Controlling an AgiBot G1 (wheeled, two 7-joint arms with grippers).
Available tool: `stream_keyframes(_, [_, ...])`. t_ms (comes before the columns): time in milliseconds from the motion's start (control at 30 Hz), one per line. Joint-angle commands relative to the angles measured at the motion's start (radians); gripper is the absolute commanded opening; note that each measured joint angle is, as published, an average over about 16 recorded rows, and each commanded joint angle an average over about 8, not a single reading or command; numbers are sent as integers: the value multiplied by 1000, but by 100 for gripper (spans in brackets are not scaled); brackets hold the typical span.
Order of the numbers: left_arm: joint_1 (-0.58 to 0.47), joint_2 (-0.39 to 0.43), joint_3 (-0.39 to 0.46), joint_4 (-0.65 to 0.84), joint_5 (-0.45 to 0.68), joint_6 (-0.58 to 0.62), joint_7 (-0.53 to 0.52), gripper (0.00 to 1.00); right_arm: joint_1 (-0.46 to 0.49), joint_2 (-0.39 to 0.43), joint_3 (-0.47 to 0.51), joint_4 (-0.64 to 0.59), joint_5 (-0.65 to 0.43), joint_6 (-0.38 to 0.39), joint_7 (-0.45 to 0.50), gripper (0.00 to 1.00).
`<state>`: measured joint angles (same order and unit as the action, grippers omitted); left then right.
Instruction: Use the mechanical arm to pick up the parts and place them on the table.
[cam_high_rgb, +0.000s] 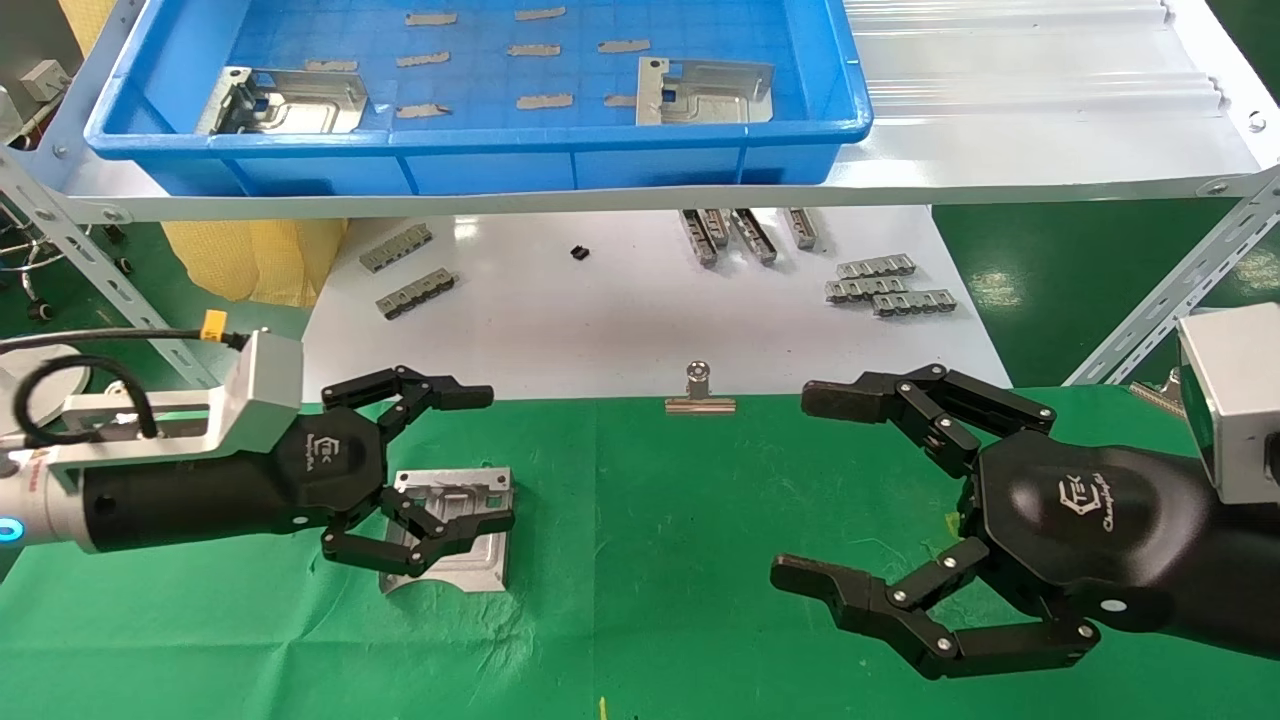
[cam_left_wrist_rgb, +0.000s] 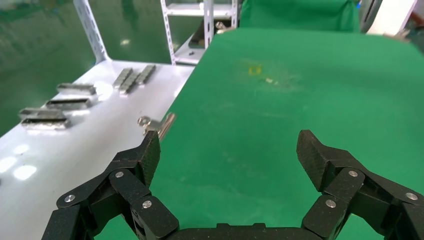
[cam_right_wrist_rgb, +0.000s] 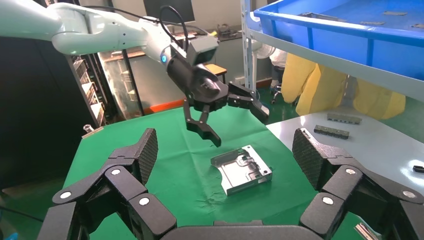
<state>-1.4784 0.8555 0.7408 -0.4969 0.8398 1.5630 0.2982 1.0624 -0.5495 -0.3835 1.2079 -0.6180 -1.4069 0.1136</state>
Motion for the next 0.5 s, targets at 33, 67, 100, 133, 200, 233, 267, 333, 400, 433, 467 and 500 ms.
stream_keyframes(33, [21,-13,-24,-42,-6,-4,-26,100,0,0,0,0,0,0,0,100])
stream_keyframes(67, [32,-19,-36,-62,-9,-5,-38,100,0,0,0,0,0,0,0,100])
stream_keyframes(100, [42,-26,-48,-83,-11,-7,-51,100,0,0,0,0,0,0,0,100])
stream_keyframes(133, [53,-32,-61,-104,-14,-9,-64,100,0,0,0,0,0,0,0,100])
stream_keyframes(200, [74,-45,-85,-145,-20,-12,-90,100,0,0,0,0,0,0,0,100])
stream_keyframes(233, [85,-52,-97,-166,-23,-14,-103,100,0,0,0,0,0,0,0,100])
stream_keyframes(267, [96,-58,-109,-186,-26,-16,-115,100,0,0,0,0,0,0,0,100])
stream_keyframes(333, [117,-71,-134,-228,-32,-20,-141,100,0,0,0,0,0,0,0,100])
stream_keyframes(400, [138,-84,-158,-269,-37,-23,-166,100,0,0,0,0,0,0,0,100])
stream_keyframes(433, [149,-90,-170,-290,-40,-25,-179,100,0,0,0,0,0,0,0,100])
stream_keyframes(467, [159,-96,-182,-311,-43,-27,-192,100,0,0,0,0,0,0,0,100])
stream_keyframes(500, [170,-103,-194,-332,-46,-28,-205,100,0,0,0,0,0,0,0,100])
